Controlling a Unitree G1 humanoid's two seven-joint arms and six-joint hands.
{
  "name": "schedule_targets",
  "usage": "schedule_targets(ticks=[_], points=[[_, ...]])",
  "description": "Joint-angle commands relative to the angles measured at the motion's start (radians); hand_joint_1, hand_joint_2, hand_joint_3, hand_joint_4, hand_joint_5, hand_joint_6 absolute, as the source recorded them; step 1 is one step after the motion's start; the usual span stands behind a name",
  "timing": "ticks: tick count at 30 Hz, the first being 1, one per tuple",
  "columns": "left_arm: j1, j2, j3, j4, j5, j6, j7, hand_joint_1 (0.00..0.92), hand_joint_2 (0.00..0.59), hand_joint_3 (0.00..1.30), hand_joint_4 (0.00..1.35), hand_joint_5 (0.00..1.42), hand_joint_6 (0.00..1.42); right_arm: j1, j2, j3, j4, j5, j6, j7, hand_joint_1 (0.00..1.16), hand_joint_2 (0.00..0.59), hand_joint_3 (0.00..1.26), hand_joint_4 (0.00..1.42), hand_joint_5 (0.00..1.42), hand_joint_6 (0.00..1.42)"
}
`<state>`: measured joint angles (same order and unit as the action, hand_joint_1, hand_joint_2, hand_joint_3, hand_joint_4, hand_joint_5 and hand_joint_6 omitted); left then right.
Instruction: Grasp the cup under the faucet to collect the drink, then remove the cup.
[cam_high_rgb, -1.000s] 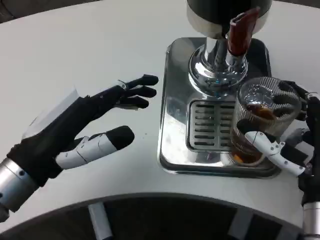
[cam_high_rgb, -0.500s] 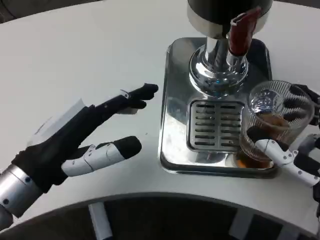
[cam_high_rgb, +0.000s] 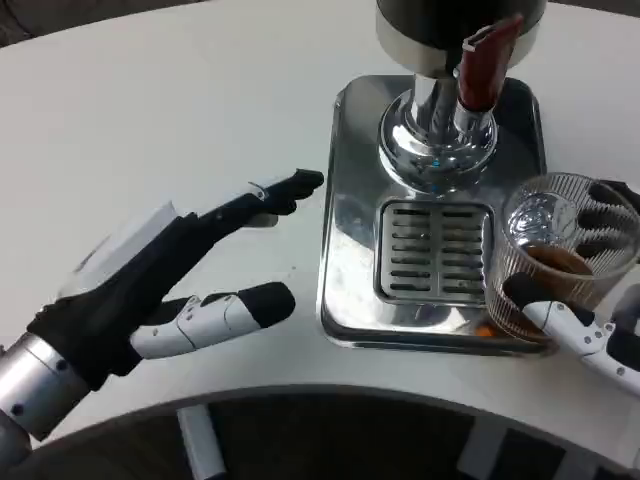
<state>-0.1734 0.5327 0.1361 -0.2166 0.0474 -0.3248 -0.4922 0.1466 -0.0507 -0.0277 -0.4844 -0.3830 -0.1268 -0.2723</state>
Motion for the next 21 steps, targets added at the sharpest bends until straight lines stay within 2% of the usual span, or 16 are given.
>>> schedule_targets(ticks=[1,7,12,21], points=[[0.027,0.028,-0.006,-0.036,0.043,0.003,0.009,0.000,0.039,0.14,0.08,0.12,0.15,0.041,0.010,0.003,-0.086,0.023,-0.062,0.011,0.88,0.183,0.91,1.05,1.30,1.28],[0.043,0.053,-0.012,-0.084,0.090,0.040,0.000,0.000,0.040,0.10,0.00,0.06,0.13,0.089,0.017,0.017,-0.148,0.035,-0.073,0.042,0.88,0.183,0.93,1.06,1.31,1.29],[0.057,0.076,-0.018,-0.135,0.126,0.072,-0.009,0.000,0.040,0.05,0.00,0.00,0.10,0.110,0.023,0.042,-0.181,0.038,-0.078,0.065,0.88,0.183,0.93,1.06,1.32,1.29],[0.086,0.112,-0.012,-0.211,0.141,0.134,-0.019,0.000,0.040,0.02,0.00,0.00,0.08,0.131,0.028,0.089,-0.218,0.037,-0.083,0.104,0.88,0.183,0.94,1.07,1.33,1.31]])
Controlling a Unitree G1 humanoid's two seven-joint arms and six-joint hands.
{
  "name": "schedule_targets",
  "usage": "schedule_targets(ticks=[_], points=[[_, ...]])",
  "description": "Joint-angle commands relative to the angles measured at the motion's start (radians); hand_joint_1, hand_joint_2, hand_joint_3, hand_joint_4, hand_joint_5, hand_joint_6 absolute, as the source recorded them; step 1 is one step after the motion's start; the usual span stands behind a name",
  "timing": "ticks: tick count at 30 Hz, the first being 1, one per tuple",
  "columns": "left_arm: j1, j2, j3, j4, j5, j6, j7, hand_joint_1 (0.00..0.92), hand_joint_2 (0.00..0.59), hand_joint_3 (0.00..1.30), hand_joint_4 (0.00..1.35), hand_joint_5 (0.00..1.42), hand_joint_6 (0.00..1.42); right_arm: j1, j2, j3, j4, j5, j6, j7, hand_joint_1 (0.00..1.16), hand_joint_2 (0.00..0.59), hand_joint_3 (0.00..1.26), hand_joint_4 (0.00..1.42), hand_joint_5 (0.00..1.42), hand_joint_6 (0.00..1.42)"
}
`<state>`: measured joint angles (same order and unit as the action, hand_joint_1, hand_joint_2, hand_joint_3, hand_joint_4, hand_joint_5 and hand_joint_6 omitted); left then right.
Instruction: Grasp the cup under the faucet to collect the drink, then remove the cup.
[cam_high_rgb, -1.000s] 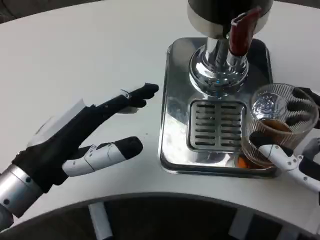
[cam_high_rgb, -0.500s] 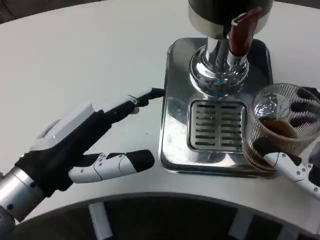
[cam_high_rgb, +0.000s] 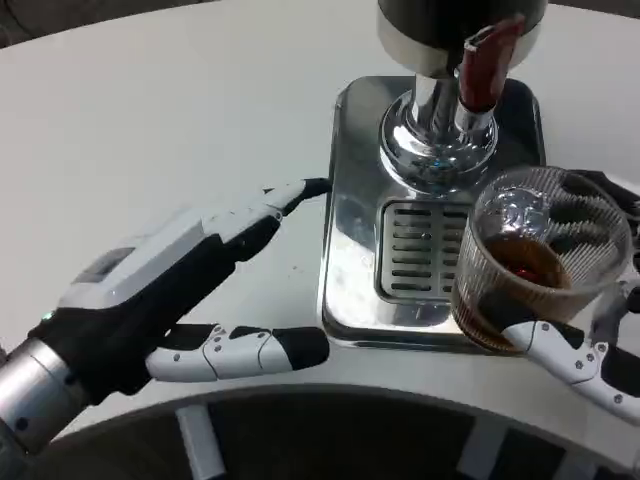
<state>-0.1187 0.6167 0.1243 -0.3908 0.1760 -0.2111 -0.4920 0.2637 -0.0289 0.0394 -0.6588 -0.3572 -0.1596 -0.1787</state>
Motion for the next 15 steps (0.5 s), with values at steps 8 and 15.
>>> schedule_targets(ticks=[8,15], points=[[0.070,0.051,0.007,-0.111,0.008,0.058,-0.034,0.000,0.040,0.00,0.00,0.00,0.08,0.032,-0.007,0.054,-0.075,0.022,-0.049,0.059,0.88,0.183,0.94,1.08,1.34,1.31],[0.127,0.067,0.028,-0.185,0.018,0.086,-0.045,0.000,0.038,0.00,0.00,0.00,0.00,0.038,-0.019,0.068,-0.099,0.030,-0.044,0.097,0.88,0.183,0.95,1.09,1.34,1.31]])
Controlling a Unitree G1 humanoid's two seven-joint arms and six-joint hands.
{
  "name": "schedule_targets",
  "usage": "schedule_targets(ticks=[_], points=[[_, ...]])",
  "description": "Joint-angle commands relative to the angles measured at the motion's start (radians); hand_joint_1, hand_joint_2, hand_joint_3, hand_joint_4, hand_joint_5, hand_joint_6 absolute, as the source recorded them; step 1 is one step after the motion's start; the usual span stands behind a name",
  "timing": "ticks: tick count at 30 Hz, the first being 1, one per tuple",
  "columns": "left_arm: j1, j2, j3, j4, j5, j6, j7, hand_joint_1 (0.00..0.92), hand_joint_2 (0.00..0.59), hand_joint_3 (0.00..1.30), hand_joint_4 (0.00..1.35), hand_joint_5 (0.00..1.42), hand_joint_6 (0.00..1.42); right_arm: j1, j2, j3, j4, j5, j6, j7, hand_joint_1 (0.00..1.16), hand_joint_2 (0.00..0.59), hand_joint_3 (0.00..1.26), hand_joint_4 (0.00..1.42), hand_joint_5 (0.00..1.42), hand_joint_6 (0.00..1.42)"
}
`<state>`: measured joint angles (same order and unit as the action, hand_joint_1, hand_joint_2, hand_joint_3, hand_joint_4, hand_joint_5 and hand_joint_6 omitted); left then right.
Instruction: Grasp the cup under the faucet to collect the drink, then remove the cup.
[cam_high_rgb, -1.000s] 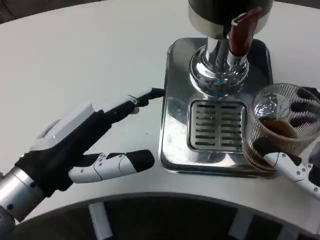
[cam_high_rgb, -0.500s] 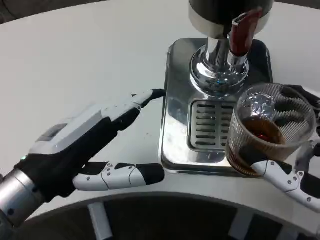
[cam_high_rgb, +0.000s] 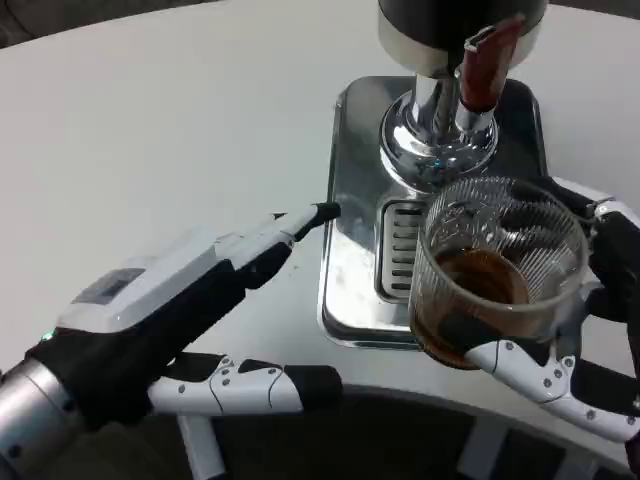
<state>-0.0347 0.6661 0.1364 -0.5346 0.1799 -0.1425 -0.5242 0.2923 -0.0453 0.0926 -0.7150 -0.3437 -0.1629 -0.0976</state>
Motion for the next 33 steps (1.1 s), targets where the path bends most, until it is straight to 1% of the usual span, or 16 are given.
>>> schedule_targets(ticks=[1,4,6,12,25,33], points=[[0.048,0.018,0.019,-0.048,0.016,0.021,-0.012,0.000,0.038,0.00,0.00,0.00,0.00,0.010,-0.003,0.018,-0.046,0.019,-0.039,0.022,0.88,0.183,0.95,1.09,1.34,1.31],[0.081,0.025,0.051,-0.089,0.024,0.039,-0.016,0.000,0.038,0.00,0.00,0.00,0.00,0.016,-0.004,0.029,-0.054,0.022,-0.039,0.039,0.88,0.183,0.95,1.09,1.34,1.31],[0.104,0.028,0.071,-0.115,0.028,0.049,-0.021,0.000,0.038,0.00,0.00,0.00,0.00,0.022,-0.007,0.046,-0.058,0.021,-0.041,0.053,0.88,0.183,0.95,1.09,1.34,1.31],[0.158,0.030,0.109,-0.158,0.024,0.069,-0.027,0.000,0.035,0.00,0.00,0.00,0.00,0.030,-0.012,0.072,-0.060,0.016,-0.045,0.073,0.88,0.183,0.95,1.09,1.34,1.31],[0.243,0.020,0.181,-0.206,0.010,0.082,-0.033,0.000,0.035,0.00,0.00,0.00,0.00,0.013,-0.033,0.086,-0.055,0.034,-0.032,0.113,0.88,0.183,0.95,1.09,1.34,1.31],[0.264,0.020,0.192,-0.219,0.007,0.080,-0.033,0.000,0.035,0.00,0.00,0.00,0.00,0.002,-0.041,0.081,-0.056,0.048,-0.026,0.127,0.88,0.183,0.96,1.09,1.34,1.31]])
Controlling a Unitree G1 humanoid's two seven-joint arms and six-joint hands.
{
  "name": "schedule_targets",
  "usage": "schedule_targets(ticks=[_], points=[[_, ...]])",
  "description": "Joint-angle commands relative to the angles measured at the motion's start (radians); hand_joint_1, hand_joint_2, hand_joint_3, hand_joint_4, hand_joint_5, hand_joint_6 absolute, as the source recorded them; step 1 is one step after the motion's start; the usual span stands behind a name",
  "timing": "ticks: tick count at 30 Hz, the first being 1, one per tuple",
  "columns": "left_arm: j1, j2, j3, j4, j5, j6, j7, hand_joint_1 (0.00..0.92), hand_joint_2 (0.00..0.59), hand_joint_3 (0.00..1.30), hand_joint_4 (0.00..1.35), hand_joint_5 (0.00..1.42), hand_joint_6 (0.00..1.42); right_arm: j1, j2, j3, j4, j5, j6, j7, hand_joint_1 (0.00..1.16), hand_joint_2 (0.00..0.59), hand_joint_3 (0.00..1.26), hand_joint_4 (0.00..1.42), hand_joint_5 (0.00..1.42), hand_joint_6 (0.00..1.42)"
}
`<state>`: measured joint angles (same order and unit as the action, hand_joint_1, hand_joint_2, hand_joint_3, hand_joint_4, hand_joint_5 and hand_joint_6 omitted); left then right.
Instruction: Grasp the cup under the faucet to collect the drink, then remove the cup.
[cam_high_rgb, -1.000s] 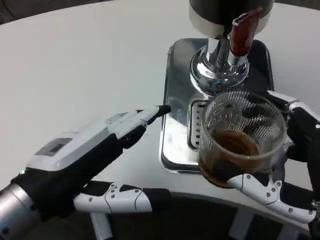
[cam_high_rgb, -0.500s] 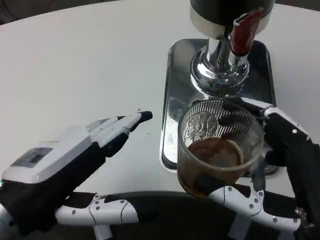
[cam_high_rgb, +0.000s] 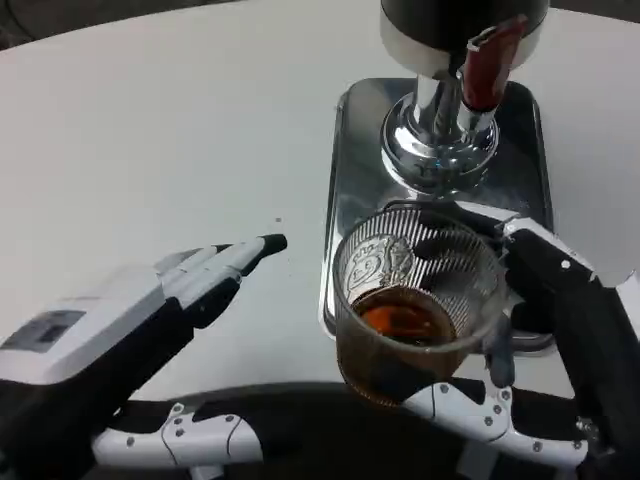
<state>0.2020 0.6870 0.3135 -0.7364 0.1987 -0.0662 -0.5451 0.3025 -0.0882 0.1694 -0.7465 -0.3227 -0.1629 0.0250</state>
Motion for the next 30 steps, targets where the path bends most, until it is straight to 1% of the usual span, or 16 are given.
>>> schedule_targets(ticks=[1,10,30], points=[[0.030,-0.001,0.017,-0.019,-0.012,0.003,-0.012,0.000,0.035,0.00,0.00,0.00,0.00,-0.009,0.001,0.004,-0.024,0.028,-0.026,0.007,0.88,0.183,0.96,1.09,1.34,1.31],[0.053,0.002,0.034,-0.030,-0.014,-0.012,-0.014,0.000,0.035,0.00,0.00,0.00,0.00,-0.017,-0.004,0.007,-0.022,0.036,-0.022,0.022,0.88,0.183,0.96,1.09,1.34,1.31],[0.077,0.006,0.049,-0.042,-0.008,-0.018,-0.024,0.000,0.028,0.00,0.00,0.00,0.00,-0.007,-0.003,0.013,-0.036,0.032,-0.015,0.031,0.88,0.192,0.96,1.10,1.34,1.31]])
